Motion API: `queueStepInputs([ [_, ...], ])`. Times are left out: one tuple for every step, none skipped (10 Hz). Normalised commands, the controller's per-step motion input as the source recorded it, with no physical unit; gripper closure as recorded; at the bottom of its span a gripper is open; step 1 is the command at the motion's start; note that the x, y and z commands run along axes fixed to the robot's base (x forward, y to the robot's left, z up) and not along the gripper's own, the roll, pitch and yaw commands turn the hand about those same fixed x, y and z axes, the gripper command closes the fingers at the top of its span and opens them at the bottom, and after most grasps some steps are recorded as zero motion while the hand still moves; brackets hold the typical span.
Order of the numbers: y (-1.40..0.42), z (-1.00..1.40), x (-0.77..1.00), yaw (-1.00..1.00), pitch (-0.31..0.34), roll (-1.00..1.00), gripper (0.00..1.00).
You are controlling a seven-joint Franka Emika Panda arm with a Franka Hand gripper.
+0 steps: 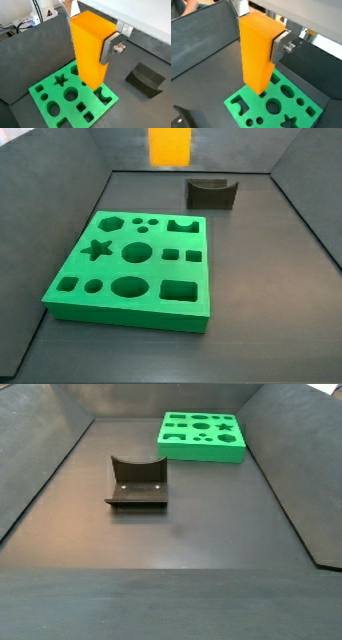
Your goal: Insert the rectangle object.
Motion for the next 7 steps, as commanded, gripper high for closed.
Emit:
queueStepInputs([
  [-0.35,-0.86,0.0,-0.18,-0.087,-0.1,1.0],
  [-0.37,-0.79,0.06,-0.16,-0.08,-0.13,1.0],
  [-0.29,-0.69,0.22,-0.15,-0.026,-0.19,1.0],
  [-0.29,-0.79,0.35,-0.1,-0.047,-0.15,1.0],
  [-0.42,-1.0,0.52,-0.02,0.0,0.0,1.0],
  [-0.55,-0.94,0.47,0.0,0.0,0.13,1.0],
  [-0.62,-0.7,0.42,0.07,0.003,0.25,1.0],
])
